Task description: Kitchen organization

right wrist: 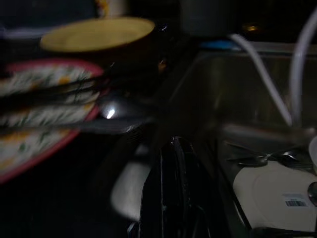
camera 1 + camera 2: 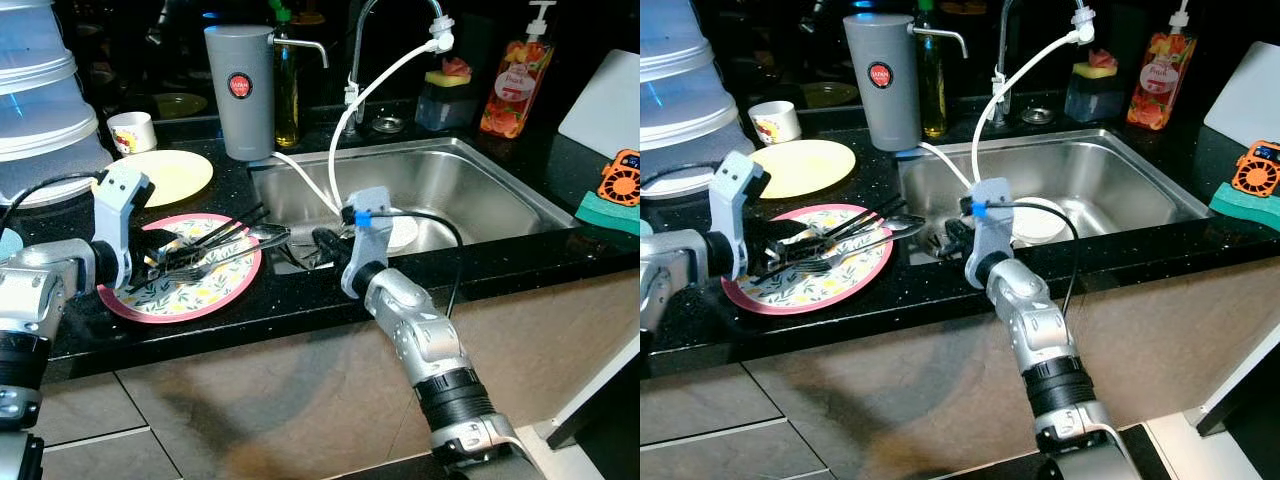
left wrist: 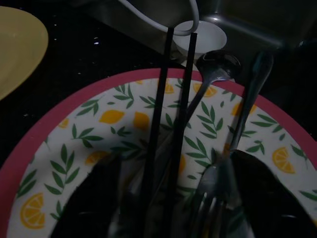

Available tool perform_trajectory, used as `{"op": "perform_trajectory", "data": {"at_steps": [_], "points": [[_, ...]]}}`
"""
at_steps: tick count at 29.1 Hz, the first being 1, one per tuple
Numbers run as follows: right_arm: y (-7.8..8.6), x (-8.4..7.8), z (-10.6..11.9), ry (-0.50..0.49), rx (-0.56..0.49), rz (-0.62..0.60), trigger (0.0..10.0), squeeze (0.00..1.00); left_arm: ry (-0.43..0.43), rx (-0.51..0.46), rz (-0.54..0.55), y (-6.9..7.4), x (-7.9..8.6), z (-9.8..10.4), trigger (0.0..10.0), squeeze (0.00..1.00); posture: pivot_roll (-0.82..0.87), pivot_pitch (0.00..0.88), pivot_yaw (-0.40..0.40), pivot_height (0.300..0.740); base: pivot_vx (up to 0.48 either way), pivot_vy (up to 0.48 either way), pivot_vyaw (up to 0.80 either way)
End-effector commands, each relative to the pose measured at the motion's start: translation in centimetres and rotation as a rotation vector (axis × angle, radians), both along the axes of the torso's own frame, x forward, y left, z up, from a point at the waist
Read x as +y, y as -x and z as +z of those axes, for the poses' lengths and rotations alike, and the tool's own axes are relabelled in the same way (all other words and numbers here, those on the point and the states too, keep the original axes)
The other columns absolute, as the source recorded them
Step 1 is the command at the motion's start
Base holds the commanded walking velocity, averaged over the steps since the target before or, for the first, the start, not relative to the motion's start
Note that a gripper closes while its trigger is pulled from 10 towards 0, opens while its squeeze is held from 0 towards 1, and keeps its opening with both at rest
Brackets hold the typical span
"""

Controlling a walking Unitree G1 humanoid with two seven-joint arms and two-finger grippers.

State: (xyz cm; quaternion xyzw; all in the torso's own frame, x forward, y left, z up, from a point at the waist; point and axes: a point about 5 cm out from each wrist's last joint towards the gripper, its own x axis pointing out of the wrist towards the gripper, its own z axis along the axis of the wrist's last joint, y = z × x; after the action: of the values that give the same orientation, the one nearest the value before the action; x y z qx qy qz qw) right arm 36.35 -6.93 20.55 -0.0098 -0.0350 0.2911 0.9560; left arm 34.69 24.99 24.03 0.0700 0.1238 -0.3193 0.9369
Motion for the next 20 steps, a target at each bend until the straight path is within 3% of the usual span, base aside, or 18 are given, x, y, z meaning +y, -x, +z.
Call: {"op": "perform_trajectory", "data": {"at_steps": [1, 6, 7, 16, 17, 18, 19, 20], "points": [[0.3, 0.4, 0.1, 0.023, -0.011, 0.027, 10.0, 0.0, -0.012, 0.025, -0.012, 0.0, -0.1, -0.9, 10.0, 1.0, 0.05, 0.054, 0.039, 0.74, 0.0, 0.0, 0.0], [0.3, 0.4, 0.0, 0.028, -0.011, 0.024, 10.0, 0.0, -0.05, 0.035, -0.001, -0.2, 0.2, -1.4, 10.0, 1.0, 0.05, 0.054, 0.039, 0.74, 0.0, 0.0, 0.0], [0.3, 0.4, 0.0, 0.029, -0.011, 0.023, 10.0, 0.0, -0.053, 0.041, -0.005, -0.2, 0.2, -1.4, 10.0, 0.0, 0.05, 0.054, 0.039, 0.74, 0.0, 0.0, 0.0], [0.4, 0.4, 0.0, 0.034, -0.012, 0.028, 10.0, 0.0, -0.113, 0.113, -0.031, -0.2, 0.1, -3.0, 10.0, 0.0, 0.05, 0.056, 0.039, 0.74, 0.0, 0.0, 0.0], [0.4, 0.4, 0.0, 0.034, -0.011, 0.027, 10.0, 0.0, -0.11, 0.118, -0.027, -0.3, 0.0, -3.1, 7.0, 0.0, 0.05, 0.056, 0.039, 0.74, 0.0, 0.0, 0.0], [0.4, 0.4, 0.0, 0.033, -0.01, 0.026, 10.0, 0.0, -0.105, 0.12, -0.022, -0.4, 0.0, -3.1, 4.6, 0.0, 0.05, 0.056, 0.039, 0.74, 0.0, 0.0, 0.0], [0.4, 0.4, 0.0, 0.032, -0.009, 0.026, 10.0, 0.0, -0.106, 0.121, -0.022, -0.4, 0.0, -3.1, 0.0, 0.0, 0.05, 0.049, 0.038, 0.74, 0.0, 0.0, 0.0], [0.4, 0.4, 0.0, 0.032, -0.009, 0.026, 10.0, 0.0, -0.106, 0.121, -0.022, -0.4, 0.0, -3.1, 0.0, 0.0, 0.05, 0.049, 0.038, 0.74, 0.0, 0.0, 0.0]]}}
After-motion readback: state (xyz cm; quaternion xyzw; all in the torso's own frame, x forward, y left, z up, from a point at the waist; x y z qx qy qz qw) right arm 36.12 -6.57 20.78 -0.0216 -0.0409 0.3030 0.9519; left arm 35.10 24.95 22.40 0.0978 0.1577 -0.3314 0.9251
